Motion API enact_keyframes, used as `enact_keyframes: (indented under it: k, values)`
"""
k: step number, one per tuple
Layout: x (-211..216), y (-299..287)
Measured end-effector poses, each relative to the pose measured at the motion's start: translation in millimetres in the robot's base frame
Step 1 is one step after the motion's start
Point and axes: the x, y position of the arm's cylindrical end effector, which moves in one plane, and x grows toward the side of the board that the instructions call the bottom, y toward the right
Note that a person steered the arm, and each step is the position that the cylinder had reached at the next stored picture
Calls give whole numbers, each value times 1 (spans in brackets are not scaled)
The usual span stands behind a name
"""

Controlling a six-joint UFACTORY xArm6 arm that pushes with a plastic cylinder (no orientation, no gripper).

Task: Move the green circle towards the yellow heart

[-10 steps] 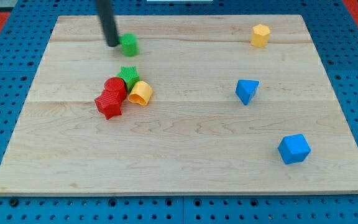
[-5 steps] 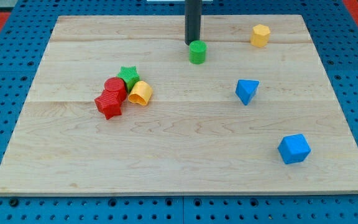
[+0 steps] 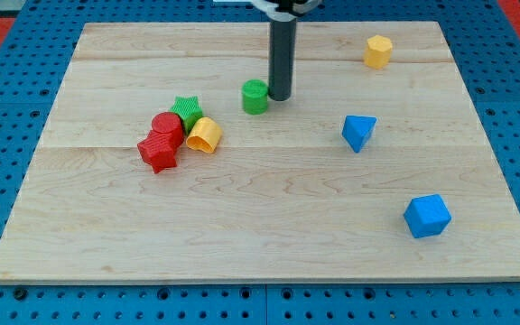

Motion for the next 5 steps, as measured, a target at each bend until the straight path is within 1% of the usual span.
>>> enact_keyframes:
  k: [1,3,4,5]
  values:
    - [-16,-9]
    - [36,-39]
    - [31,-22]
    - [7,79]
